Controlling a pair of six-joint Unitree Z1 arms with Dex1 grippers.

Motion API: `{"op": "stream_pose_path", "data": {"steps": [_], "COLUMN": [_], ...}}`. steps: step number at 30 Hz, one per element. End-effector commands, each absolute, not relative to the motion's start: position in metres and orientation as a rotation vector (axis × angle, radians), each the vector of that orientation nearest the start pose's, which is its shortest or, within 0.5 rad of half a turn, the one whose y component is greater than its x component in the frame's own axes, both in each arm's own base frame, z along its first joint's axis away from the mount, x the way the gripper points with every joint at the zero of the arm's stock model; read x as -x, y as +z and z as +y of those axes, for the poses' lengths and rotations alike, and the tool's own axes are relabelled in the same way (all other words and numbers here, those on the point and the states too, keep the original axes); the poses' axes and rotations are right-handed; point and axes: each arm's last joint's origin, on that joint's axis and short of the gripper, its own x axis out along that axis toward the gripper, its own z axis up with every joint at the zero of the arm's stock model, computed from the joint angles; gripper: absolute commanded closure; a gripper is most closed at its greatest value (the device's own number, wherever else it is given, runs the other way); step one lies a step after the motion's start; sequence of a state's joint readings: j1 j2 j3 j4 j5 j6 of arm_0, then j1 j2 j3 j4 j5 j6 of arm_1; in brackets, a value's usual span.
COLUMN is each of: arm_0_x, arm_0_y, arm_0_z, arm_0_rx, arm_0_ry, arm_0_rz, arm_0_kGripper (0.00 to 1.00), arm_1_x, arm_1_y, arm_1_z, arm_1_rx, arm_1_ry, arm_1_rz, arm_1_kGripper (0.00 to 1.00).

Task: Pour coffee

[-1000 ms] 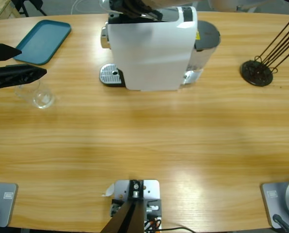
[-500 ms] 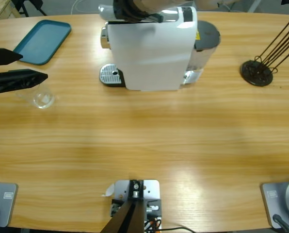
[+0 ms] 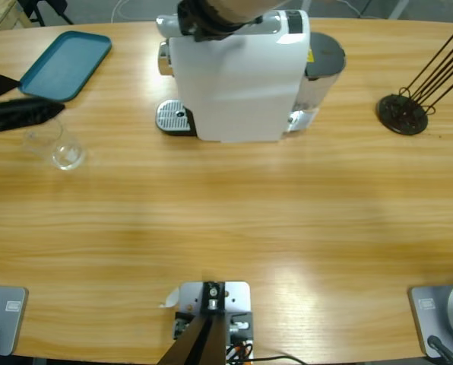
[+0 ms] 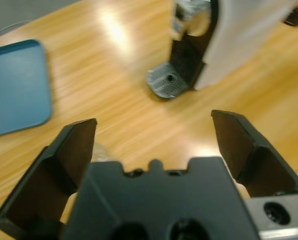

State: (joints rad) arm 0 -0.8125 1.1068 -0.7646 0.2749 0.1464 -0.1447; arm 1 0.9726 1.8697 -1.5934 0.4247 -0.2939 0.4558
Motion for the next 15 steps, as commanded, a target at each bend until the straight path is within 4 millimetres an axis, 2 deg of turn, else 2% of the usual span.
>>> {"op": "stream_pose_path", "data": {"steps": [1,4,7,11,15], "arm_0_x": [-0.122,-0.129,-0.129,-0.125,-0.123], "arm_0_y": [0.316,0.292,0.276,0.257,0.238], "arm_0_z": [-0.091,-0.097,-0.105,-0.109,-0.103], "arm_0_rx": [-0.062,-0.055,-0.079,-0.083,-0.105], "arm_0_ry": [-0.198,-0.124,-0.102,-0.083,-0.047], "arm_0_rz": [0.615,0.690,0.685,0.669,0.657], "arm_0_kGripper": [0.000,0.000,0.000,0.000,0.000], "arm_1_x": [-0.186,-0.161,-0.140,-0.126,-0.123], "arm_1_y": [0.428,0.422,0.410,0.400,0.395], "arm_1_z": [0.272,0.250,0.229,0.210,0.204], "arm_1_rx": [0.189,0.225,0.238,0.229,0.226], "arm_1_ry": [0.724,0.749,0.770,0.764,0.757], "arm_1_rz": [0.709,0.759,0.804,0.837,0.852], "arm_1_kGripper": [0.000,0.000,0.000,0.000,0.000]}}
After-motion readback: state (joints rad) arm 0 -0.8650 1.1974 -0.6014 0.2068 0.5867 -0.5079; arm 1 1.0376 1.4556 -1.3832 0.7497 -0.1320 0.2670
